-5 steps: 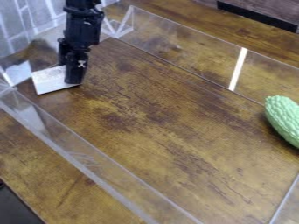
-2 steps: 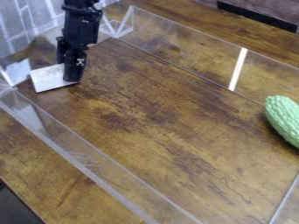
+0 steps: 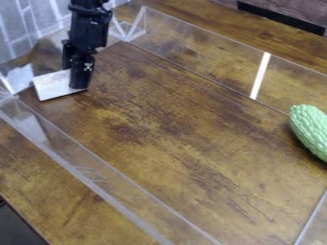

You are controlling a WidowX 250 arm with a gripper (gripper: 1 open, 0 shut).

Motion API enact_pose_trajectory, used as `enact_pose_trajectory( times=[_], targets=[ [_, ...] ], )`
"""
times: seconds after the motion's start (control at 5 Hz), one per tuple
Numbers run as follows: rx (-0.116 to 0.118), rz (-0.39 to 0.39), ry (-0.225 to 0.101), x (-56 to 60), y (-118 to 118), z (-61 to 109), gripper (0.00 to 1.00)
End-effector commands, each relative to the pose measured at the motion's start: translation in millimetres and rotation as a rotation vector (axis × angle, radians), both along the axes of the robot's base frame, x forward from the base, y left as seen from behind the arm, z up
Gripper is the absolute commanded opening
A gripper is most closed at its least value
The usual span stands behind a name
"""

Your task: Put the white object in the blue tray

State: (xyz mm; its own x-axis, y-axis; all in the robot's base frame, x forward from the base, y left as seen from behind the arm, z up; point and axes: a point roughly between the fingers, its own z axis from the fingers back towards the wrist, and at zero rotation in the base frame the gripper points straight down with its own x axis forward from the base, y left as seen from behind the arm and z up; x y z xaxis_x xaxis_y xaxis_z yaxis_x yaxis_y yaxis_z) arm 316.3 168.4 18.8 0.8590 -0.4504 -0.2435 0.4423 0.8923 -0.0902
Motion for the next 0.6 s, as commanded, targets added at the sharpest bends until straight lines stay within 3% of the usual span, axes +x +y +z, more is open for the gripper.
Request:
enact_pose_trajectory(
  times=[0.0,0.2,0.4],
  targets=[
    [-0.004,0.031,0.009,-9.1,19.4,-4.6,0.00],
    [-0.007,0.015,0.004,-4.9,9.5,-1.0,1.00],
    [-0.011,0.005,0.001,-2.8,2.2,2.4,1.00]
  ],
)
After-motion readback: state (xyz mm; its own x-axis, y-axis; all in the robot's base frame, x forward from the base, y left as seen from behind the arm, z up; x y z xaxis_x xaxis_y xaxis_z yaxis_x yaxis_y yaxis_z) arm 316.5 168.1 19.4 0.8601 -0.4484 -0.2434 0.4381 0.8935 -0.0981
